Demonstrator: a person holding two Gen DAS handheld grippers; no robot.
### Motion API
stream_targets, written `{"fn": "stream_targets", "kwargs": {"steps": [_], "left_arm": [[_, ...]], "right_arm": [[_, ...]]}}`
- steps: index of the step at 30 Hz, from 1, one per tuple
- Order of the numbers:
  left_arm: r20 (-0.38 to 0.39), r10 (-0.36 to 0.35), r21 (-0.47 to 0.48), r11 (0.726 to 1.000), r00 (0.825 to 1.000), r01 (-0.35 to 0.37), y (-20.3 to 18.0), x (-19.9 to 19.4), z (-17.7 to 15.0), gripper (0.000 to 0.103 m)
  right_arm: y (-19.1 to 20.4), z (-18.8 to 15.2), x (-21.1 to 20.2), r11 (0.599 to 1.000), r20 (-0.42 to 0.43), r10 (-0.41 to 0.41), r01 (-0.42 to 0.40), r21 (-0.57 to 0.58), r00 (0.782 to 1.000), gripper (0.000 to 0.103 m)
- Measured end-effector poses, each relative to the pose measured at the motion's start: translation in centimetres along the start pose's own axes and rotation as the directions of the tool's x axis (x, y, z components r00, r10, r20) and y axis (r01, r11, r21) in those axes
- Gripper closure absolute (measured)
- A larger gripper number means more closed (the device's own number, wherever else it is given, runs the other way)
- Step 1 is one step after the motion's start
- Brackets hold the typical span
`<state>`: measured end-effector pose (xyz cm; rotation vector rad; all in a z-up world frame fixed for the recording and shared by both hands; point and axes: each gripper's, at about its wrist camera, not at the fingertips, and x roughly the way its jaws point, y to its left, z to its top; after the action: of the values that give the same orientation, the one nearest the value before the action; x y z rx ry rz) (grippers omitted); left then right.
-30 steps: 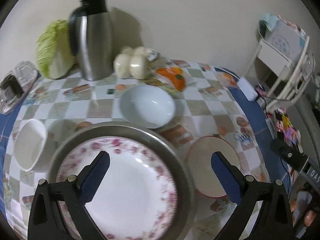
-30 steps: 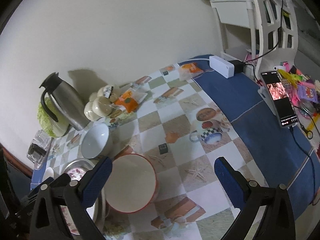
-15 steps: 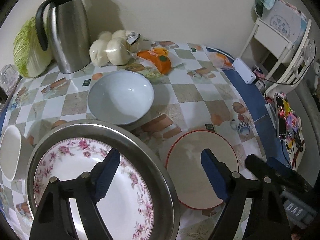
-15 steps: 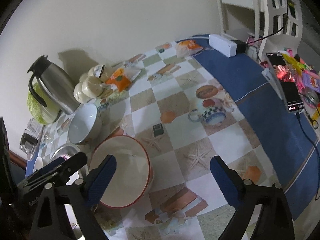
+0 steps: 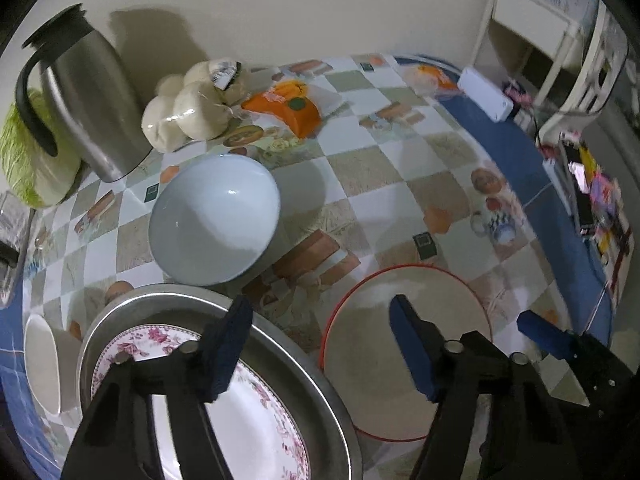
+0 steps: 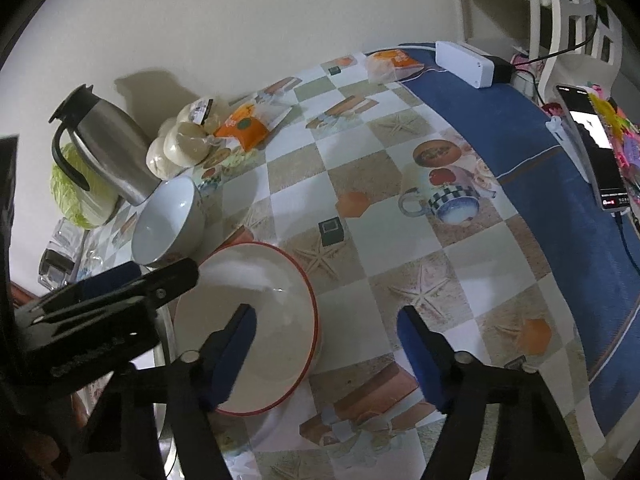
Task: Organize plates and bowls
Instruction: 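Move both tools toward the rim of the red-rimmed white bowl, then close the left tool on the red-rimmed bowl rim while the right tool grips it too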
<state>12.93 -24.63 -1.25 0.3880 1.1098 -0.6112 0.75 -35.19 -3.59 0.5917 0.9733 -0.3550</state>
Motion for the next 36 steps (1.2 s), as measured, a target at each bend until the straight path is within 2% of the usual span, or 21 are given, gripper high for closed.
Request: {"fn": "stream_targets", "kwargs": {"steps": [1,3,6,8,11,14,18,24,30,36], "left_arm": [[-0.014,-0.003,-0.003,1.0,1.0,0.003,0.0,0.3,0.0,0.04],[-0.02,0.002,-0.001,1.0,1.0,-0.002,0.0,0.7,0.0,0.041],[-0.028,0.02,0.026,0.999,0.999,-0.019,-0.5,0.7,0.1,0.044],[-0.032,0.017,0.032,0.999,0.999,-0.016,-0.6,0.7,0.2,0.054],[-0.049,0.02,0.049,0.999,0.999,-0.018,-1.1,1.1,0.1,0.062],[-0.06,0.025,0.062,0.998,0.998,-0.021,-1.4,1.5,0.0,0.068],[-0.07,0.036,0.084,0.996,0.997,-0.03,-1.9,1.8,-0.1,0.069],[-0.083,0.046,0.109,0.993,0.996,-0.037,-2.8,2.3,-0.3,0.069],[-0.098,0.035,0.12,0.993,0.995,-0.023,-3.7,3.0,-0.6,0.069],[-0.112,0.016,0.122,0.993,0.994,-0.002,-4.6,3.6,-1.0,0.078]], "right_arm": [[0.0,0.0,0.1,1.0,-0.003,0.0,0.0,-0.001,1.0,0.029],[0.0,-0.1,0.3,1.0,-0.012,0.0,0.0,-0.005,1.0,0.042],[-0.1,-0.2,0.7,1.0,-0.024,0.009,-0.009,0.005,1.0,0.049],[-0.2,-0.2,0.8,1.0,-0.028,0.007,-0.007,0.007,1.0,0.058],[-0.3,-0.3,1.0,1.0,-0.037,0.01,-0.009,0.011,0.999,0.071],[-0.1,-0.4,1.2,1.0,-0.046,0.018,-0.018,0.003,0.999,0.079],[0.2,-0.7,1.7,0.999,-0.059,0.036,-0.036,-0.004,0.998,0.088],[0.1,-0.6,1.8,0.999,-0.054,0.036,-0.036,0.001,0.998,0.088],[-1.3,-0.3,1.3,1.0,-0.035,-0.011,0.012,0.027,0.999,0.088],[-2.9,-0.1,1.2,0.997,-0.032,-0.028,0.031,0.069,0.999,0.088]]}}
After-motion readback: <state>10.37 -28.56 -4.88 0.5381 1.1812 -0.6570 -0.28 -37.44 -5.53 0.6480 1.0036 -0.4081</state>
